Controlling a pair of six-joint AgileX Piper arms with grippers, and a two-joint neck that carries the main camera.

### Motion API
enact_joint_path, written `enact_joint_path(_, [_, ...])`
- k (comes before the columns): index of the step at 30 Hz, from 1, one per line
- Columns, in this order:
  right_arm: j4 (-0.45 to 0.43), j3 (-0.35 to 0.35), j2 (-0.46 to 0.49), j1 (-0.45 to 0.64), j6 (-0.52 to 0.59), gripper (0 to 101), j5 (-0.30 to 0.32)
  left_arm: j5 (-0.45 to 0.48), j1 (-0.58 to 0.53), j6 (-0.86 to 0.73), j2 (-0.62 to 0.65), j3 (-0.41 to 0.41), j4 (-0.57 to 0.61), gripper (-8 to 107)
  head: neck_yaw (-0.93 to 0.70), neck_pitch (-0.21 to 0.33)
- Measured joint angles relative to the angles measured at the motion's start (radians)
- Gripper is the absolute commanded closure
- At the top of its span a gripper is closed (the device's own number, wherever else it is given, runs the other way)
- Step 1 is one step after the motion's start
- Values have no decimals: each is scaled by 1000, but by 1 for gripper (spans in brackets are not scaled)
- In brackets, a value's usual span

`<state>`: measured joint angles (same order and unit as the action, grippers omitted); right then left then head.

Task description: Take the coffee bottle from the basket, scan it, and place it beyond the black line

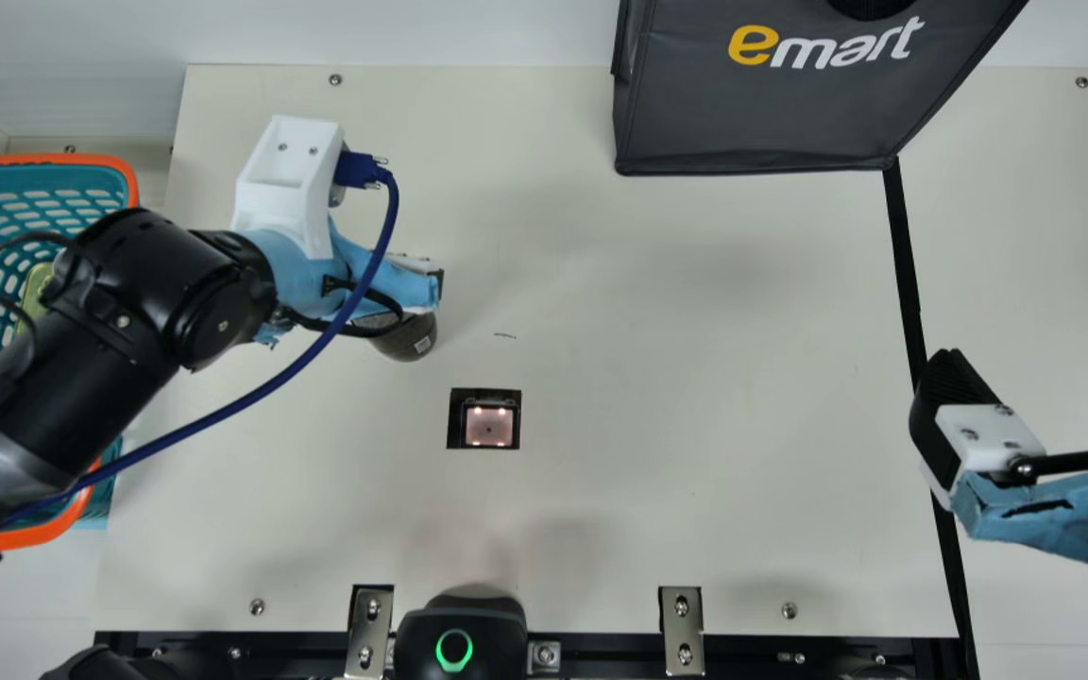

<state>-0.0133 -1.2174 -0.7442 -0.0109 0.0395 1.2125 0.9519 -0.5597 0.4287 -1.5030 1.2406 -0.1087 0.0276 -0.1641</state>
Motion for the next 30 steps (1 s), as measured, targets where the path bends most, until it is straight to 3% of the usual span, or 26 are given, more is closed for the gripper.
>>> enact_joint_path(7, [0,0,0,0,0,10,0,-20,0,-2,4,-29,4,9,0,0])
enact_joint_path(19, [0,0,0,0,0,10,-1,-59,2,-12,15,-62,8,89,0,0])
enact_joint_path(30, [0,0,0,0,0,10,-1,-75,18,-108,57,-58,38,89,0,-2])
